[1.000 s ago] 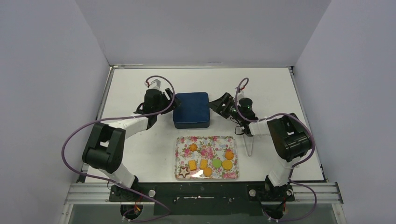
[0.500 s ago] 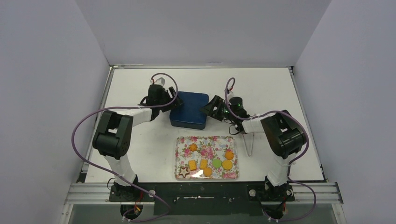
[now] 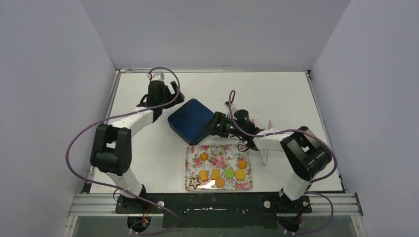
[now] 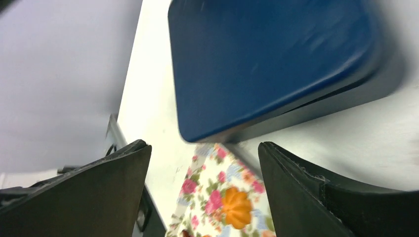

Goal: Pack the cookies

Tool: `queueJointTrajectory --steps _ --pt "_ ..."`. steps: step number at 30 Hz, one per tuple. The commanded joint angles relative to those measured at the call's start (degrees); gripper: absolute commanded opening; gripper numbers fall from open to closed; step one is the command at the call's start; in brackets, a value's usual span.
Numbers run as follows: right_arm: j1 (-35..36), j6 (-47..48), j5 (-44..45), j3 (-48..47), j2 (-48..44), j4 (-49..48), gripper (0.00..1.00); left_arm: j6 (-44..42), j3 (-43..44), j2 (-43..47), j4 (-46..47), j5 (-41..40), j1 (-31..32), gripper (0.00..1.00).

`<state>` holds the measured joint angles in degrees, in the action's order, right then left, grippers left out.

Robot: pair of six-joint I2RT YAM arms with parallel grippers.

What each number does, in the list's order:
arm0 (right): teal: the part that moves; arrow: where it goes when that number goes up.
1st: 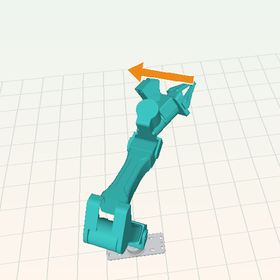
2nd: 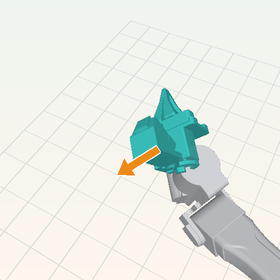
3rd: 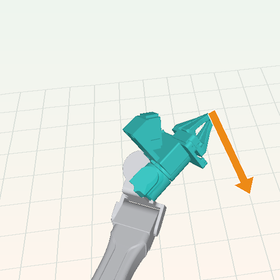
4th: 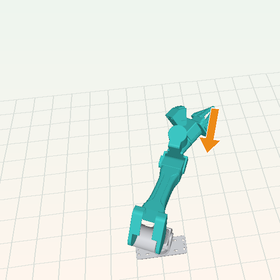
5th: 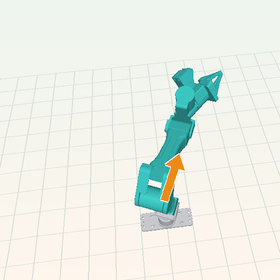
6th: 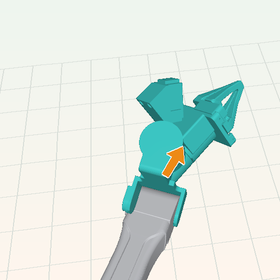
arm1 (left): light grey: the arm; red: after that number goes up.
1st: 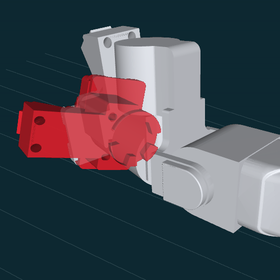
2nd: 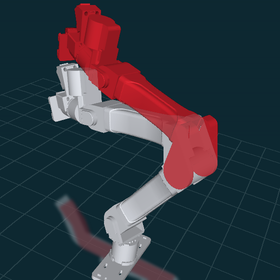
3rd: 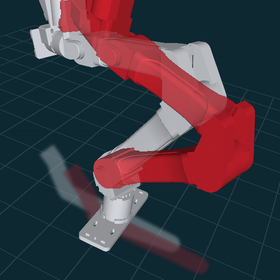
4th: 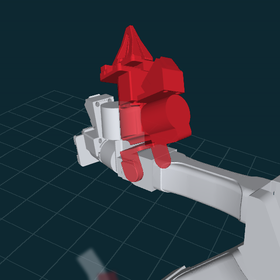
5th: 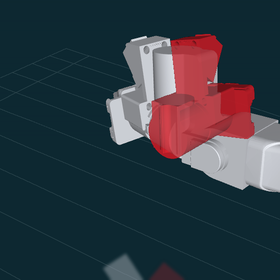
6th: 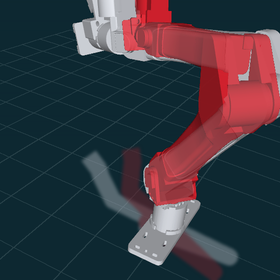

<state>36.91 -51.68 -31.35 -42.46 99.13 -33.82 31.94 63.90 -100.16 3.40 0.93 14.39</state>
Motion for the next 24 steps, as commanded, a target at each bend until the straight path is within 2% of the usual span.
queueJointTrajectory --steps 1,6,9,13,19,24 --pt "-7.93 8.16 4.26 -1.43 -7.7 6.81 0.82 4.21 -2.76 11.57 -0.71 -10.74 -1.01 0.93" --pt "-13.77 14.63 4.23 -7.17 -7.06 13.58 0.85 12.74 -13.62 20.82 -0.17 -11.66 -0.37 0.94" --pt "-14.82 15.97 3.13 -11.57 -3.69 14.24 0.88 17.73 -21.41 24.98 2.54 -11.2 0.59 0.94" --pt "-14.92 15.81 0.15 -16.16 2.69 13.0 0.89 20.89 -27.04 27.57 4.87 -9.87 2.79 0.94" --pt "-14.57 13.1 -4.58 -18.42 10.05 8.63 0.88 22.76 -29.26 23.04 9.39 -6.96 6.31 0.94" --pt "-12.76 9.94 -8.9 -16.44 12.12 3.51 0.87 21.98 -26.98 17.44 12.67 -3.65 6.61 0.93"
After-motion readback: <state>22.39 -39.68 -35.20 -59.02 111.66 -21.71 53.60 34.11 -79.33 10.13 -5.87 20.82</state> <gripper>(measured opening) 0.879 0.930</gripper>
